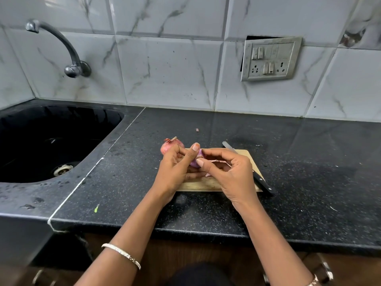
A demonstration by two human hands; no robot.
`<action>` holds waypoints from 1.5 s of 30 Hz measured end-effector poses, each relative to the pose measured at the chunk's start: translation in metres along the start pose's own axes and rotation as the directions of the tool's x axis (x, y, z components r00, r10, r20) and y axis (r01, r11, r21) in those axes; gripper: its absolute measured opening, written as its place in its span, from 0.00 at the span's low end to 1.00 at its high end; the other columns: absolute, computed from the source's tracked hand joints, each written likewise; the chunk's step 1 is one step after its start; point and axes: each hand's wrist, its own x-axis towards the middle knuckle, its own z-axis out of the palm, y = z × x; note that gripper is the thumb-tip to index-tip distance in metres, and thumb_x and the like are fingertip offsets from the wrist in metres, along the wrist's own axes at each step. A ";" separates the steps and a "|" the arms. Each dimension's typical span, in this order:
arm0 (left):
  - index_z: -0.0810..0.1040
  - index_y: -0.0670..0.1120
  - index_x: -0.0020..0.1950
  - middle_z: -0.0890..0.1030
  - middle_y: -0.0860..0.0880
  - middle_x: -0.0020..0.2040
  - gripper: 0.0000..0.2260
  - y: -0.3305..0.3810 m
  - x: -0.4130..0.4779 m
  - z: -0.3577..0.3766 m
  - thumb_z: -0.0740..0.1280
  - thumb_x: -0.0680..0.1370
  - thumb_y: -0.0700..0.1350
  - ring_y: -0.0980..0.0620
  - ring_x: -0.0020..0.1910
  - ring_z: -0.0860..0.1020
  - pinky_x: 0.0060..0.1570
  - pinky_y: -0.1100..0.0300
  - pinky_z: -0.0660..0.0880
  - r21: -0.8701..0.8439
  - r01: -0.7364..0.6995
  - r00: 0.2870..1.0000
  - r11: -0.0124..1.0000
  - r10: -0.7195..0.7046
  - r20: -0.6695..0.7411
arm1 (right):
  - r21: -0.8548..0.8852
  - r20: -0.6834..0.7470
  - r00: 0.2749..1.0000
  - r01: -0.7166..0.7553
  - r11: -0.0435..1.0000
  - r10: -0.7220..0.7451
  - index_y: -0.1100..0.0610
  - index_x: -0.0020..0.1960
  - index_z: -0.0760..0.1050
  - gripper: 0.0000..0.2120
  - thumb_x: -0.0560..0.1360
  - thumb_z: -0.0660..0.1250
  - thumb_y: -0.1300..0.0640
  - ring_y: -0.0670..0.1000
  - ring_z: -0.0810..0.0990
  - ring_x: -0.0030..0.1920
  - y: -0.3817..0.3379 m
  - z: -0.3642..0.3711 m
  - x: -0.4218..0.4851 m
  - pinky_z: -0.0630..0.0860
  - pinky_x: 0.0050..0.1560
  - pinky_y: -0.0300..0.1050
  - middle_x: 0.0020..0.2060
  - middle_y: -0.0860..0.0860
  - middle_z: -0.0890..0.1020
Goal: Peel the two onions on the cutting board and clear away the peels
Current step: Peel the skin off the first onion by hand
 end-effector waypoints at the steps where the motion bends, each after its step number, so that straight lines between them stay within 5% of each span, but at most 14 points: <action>1: 0.73 0.40 0.49 0.82 0.37 0.43 0.13 -0.001 0.000 0.000 0.69 0.80 0.50 0.38 0.45 0.86 0.44 0.48 0.84 0.010 -0.004 1.000 1.000 0.004 0.002 | -0.018 0.000 1.000 0.013 1.000 -0.013 0.54 0.53 0.86 0.10 0.72 0.78 0.57 0.55 0.86 0.51 0.001 0.000 0.000 0.83 0.50 0.62 0.48 0.50 0.87; 5: 0.71 0.41 0.50 0.84 0.35 0.46 0.15 -0.001 0.001 -0.003 0.69 0.79 0.51 0.35 0.46 0.86 0.46 0.46 0.85 0.023 0.004 0.999 1.000 -0.005 0.049 | -0.002 -0.022 0.999 -0.026 1.000 0.026 0.55 0.53 0.87 0.06 0.76 0.74 0.60 0.53 0.86 0.51 0.003 -0.002 0.001 0.84 0.46 0.59 0.48 0.50 0.88; 10: 0.73 0.42 0.67 0.82 0.36 0.54 0.17 -0.006 0.002 -0.006 0.70 0.80 0.45 0.38 0.49 0.86 0.48 0.47 0.84 0.042 -0.043 0.994 0.998 0.038 0.104 | -0.063 -0.060 0.998 -0.029 0.998 0.026 0.61 0.52 0.86 0.06 0.77 0.72 0.64 0.48 0.87 0.47 -0.001 -0.004 0.001 0.80 0.39 0.35 0.45 0.52 0.88; 16: 0.82 0.50 0.62 0.85 0.54 0.52 0.13 -0.009 0.006 -0.012 0.73 0.78 0.50 0.54 0.53 0.84 0.55 0.58 0.81 0.423 -0.327 0.945 0.845 0.301 0.127 | -0.305 -0.139 0.990 -0.006 0.952 -0.038 0.62 0.47 0.83 0.03 0.78 0.70 0.64 0.37 0.82 0.39 -0.010 -0.002 -0.003 0.75 0.38 0.29 0.41 0.51 0.85; 18: 0.82 0.49 0.60 0.86 0.54 0.51 0.14 -0.011 0.008 -0.014 0.77 0.75 0.49 0.56 0.52 0.83 0.55 0.59 0.80 0.514 -0.353 0.931 0.782 0.349 0.108 | -0.574 -0.180 0.969 0.035 0.818 -0.168 0.56 0.48 0.82 0.03 0.77 0.70 0.62 0.40 0.79 0.46 -0.012 -0.008 -0.004 0.72 0.46 0.34 0.44 0.48 0.83; 20: 0.80 0.48 0.57 0.85 0.54 0.51 0.16 -0.014 0.010 -0.014 0.79 0.72 0.47 0.57 0.51 0.83 0.56 0.58 0.80 0.576 -0.339 0.931 0.744 0.354 0.091 | -0.830 -0.177 0.969 -0.052 0.556 -0.175 0.54 0.55 0.81 0.07 0.77 0.69 0.56 0.50 0.77 0.54 -0.017 -0.019 -0.006 0.72 0.54 0.45 0.52 0.49 0.82; 23: 0.79 0.52 0.53 0.85 0.55 0.51 0.17 -0.018 0.012 -0.017 0.82 0.69 0.46 0.56 0.51 0.83 0.57 0.54 0.80 0.626 -0.282 0.949 0.727 0.305 0.074 | -0.942 -0.250 0.959 -0.272 0.194 0.131 0.52 0.64 0.77 0.17 0.79 0.68 0.45 0.56 0.74 0.59 -0.027 -0.036 -0.012 0.74 0.56 0.52 0.59 0.52 0.77; 25: 0.78 0.57 0.51 0.85 0.56 0.51 0.18 -0.019 0.012 -0.018 0.82 0.68 0.46 0.55 0.51 0.84 0.57 0.51 0.80 0.646 -0.261 0.958 0.717 0.274 0.082 | -0.939 -0.273 0.925 -0.316 0.136 0.266 0.53 0.64 0.77 0.17 0.80 0.65 0.45 0.57 0.74 0.59 -0.031 -0.041 -0.015 0.74 0.53 0.52 0.59 0.53 0.76; 29: 0.80 0.56 0.51 0.85 0.56 0.49 0.17 -0.018 0.012 -0.017 0.82 0.68 0.46 0.57 0.50 0.84 0.57 0.50 0.80 0.647 -0.257 0.961 0.717 0.262 0.091 | -0.949 -0.275 0.922 -0.305 0.074 0.273 0.58 0.58 0.78 0.08 0.82 0.64 0.57 0.57 0.74 0.57 -0.037 -0.038 -0.018 0.70 0.46 0.50 0.55 0.54 0.76; 32: 0.82 0.54 0.52 0.86 0.56 0.48 0.17 -0.017 0.011 -0.016 0.82 0.68 0.45 0.57 0.50 0.83 0.58 0.51 0.80 0.641 -0.258 0.961 0.723 0.264 0.089 | -0.937 -0.302 0.924 -0.333 0.106 0.235 0.61 0.56 0.77 0.07 0.81 0.62 0.62 0.58 0.75 0.52 -0.042 -0.036 -0.019 0.69 0.44 0.49 0.54 0.56 0.76; 36: 0.83 0.53 0.52 0.86 0.56 0.48 0.16 -0.015 0.010 -0.015 0.82 0.68 0.45 0.57 0.49 0.83 0.57 0.55 0.80 0.640 -0.254 0.959 0.725 0.275 0.069 | -0.895 -0.240 0.952 -0.293 0.336 0.189 0.59 0.66 0.76 0.14 0.84 0.59 0.57 0.52 0.72 0.42 -0.057 -0.024 -0.028 0.65 0.42 0.43 0.53 0.52 0.72; 41: 0.83 0.53 0.53 0.85 0.58 0.49 0.15 -0.016 0.011 -0.014 0.82 0.69 0.44 0.58 0.48 0.83 0.56 0.57 0.80 0.652 -0.267 0.954 0.710 0.291 0.074 | -0.856 -0.124 0.972 -0.206 0.475 0.197 0.53 0.70 0.74 0.17 0.83 0.60 0.49 0.51 0.75 0.60 -0.064 0.000 -0.044 0.67 0.50 0.44 0.63 0.48 0.72; 45: 0.83 0.56 0.52 0.85 0.60 0.49 0.15 -0.015 0.012 -0.014 0.81 0.69 0.44 0.61 0.47 0.83 0.55 0.59 0.80 0.660 -0.282 0.950 0.696 0.299 0.089 | -0.878 -0.144 0.979 -0.193 0.437 0.144 0.49 0.69 0.73 0.16 0.83 0.62 0.51 0.50 0.77 0.58 -0.065 0.005 -0.052 0.69 0.50 0.44 0.61 0.46 0.75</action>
